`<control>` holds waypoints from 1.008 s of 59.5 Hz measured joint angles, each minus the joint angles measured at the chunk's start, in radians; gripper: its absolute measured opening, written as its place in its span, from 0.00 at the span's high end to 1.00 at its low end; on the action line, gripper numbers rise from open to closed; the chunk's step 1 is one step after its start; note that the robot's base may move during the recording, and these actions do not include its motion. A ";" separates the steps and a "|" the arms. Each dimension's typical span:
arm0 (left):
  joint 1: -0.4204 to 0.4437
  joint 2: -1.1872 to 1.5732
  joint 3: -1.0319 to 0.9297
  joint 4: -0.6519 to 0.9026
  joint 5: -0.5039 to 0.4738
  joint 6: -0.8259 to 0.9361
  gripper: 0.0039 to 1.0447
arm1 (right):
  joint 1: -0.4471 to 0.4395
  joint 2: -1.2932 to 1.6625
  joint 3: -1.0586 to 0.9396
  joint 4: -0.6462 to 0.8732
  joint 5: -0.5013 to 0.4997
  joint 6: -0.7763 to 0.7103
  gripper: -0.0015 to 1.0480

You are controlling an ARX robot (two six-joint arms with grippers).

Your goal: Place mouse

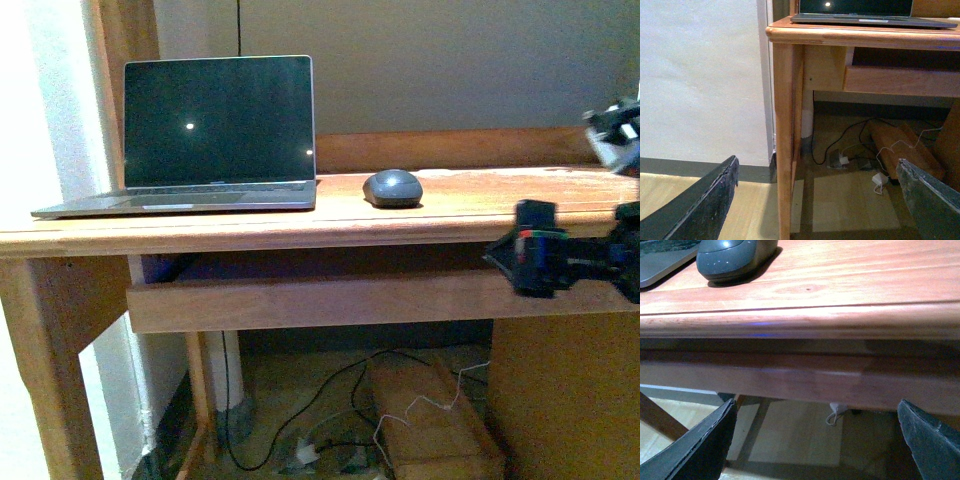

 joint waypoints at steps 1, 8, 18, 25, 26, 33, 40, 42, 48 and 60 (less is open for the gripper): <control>0.000 0.000 0.000 0.000 0.000 0.000 0.07 | -0.008 -0.028 -0.024 0.000 -0.014 0.006 0.07; 0.000 0.000 0.000 0.000 0.000 0.000 0.07 | -0.046 -0.201 -0.152 -0.029 -0.094 0.041 0.07; 0.000 0.000 0.000 0.000 0.000 0.000 0.07 | -0.070 -0.475 -0.312 -0.122 -0.159 0.077 0.07; 0.000 0.000 0.000 0.000 0.000 0.000 0.07 | -0.053 -0.674 -0.422 -0.201 -0.170 0.094 0.07; 0.000 0.000 0.000 0.000 0.000 0.000 0.07 | -0.048 -0.699 -0.434 -0.211 -0.167 0.098 0.07; 0.000 0.000 0.000 0.000 0.000 0.000 0.07 | -0.004 -0.827 -0.502 -0.259 -0.137 0.125 0.07; 0.000 0.000 0.000 0.000 0.000 0.000 0.07 | 0.043 -0.953 -0.571 -0.332 -0.100 0.146 0.07; 0.000 0.000 0.000 0.000 0.000 0.000 0.07 | 0.055 -0.995 -0.588 -0.351 -0.058 0.147 0.07; 0.000 0.000 0.000 0.000 -0.001 0.000 0.07 | 0.132 -1.125 -0.653 -0.326 0.327 0.008 0.22; 0.000 0.000 0.000 0.000 0.002 0.000 0.07 | 0.039 -1.388 -0.707 -0.514 0.427 -0.114 0.53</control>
